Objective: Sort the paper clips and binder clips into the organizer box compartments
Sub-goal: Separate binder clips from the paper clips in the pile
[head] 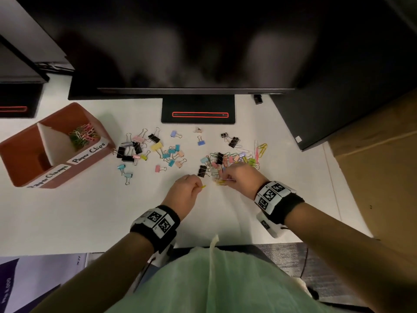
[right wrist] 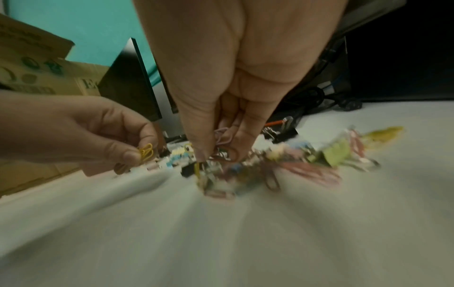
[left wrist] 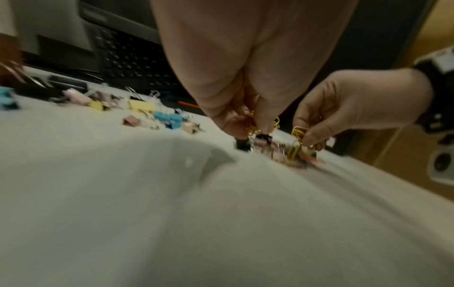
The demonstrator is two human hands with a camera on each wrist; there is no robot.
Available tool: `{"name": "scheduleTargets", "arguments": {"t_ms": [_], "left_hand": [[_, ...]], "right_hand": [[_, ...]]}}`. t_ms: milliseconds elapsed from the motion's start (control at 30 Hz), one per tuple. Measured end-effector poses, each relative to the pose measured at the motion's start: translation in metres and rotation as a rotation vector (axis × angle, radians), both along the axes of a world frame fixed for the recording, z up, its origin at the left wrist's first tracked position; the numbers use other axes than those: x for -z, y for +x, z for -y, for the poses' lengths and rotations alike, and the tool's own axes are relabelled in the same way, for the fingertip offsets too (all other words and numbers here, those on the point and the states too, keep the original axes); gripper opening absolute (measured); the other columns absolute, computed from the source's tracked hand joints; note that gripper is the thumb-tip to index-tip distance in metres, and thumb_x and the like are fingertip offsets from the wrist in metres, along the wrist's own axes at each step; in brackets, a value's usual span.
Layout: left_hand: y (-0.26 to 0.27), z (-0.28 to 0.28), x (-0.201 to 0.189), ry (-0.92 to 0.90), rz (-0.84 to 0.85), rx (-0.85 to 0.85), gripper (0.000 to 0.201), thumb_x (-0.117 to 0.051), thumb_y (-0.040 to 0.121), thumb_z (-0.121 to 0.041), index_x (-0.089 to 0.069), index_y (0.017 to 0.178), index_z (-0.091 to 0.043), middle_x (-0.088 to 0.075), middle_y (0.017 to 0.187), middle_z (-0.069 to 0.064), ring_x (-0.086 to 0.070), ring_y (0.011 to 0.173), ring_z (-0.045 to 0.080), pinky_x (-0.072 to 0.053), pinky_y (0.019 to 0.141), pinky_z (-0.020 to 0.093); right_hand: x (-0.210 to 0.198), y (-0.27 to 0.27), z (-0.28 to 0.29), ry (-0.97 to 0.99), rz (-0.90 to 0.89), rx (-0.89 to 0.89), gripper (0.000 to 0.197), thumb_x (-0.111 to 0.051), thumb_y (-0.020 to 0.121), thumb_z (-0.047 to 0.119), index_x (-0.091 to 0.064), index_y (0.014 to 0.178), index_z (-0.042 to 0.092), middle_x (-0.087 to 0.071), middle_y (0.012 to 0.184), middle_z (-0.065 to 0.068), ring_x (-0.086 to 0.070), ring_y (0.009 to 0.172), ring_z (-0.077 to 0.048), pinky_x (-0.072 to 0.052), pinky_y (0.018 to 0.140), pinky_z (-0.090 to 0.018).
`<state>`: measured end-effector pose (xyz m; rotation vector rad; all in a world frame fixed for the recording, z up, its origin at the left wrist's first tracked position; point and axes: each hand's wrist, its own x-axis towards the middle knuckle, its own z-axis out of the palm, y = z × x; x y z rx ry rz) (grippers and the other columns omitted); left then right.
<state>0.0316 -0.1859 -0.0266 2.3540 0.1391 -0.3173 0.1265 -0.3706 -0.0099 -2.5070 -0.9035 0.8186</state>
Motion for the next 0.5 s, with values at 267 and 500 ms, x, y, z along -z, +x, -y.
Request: {"name": "scheduleTargets", "arguments": {"t_ms": [267, 500], "left_hand": [[-0.008, -0.134, -0.069, 0.044, 0.226, -0.322, 0.007, -0.061, 0.084, -0.005, -0.061, 0.085, -0.011, -0.059, 0.078, 0.000, -0.053, 0.065, 0.012, -0.043, 0.066, 0.017], [0.016, -0.264, -0.090, 0.229, 0.019, -0.538, 0.012, -0.063, 0.084, -0.018, -0.062, 0.093, -0.010, -0.066, 0.087, 0.003, -0.057, 0.079, 0.014, -0.043, 0.076, 0.025]], "right_hand": [[-0.065, 0.016, -0.113, 0.232, 0.133, -0.050, 0.010, -0.063, 0.085, 0.017, -0.067, 0.091, 0.011, -0.065, 0.086, -0.005, -0.053, 0.076, -0.015, -0.046, 0.073, -0.028], [-0.089, 0.024, -0.297, 0.373, 0.125, -0.055, 0.009, -0.062, 0.085, 0.018, -0.066, 0.091, 0.013, -0.061, 0.086, 0.002, -0.052, 0.078, -0.013, -0.044, 0.075, -0.024]]}}
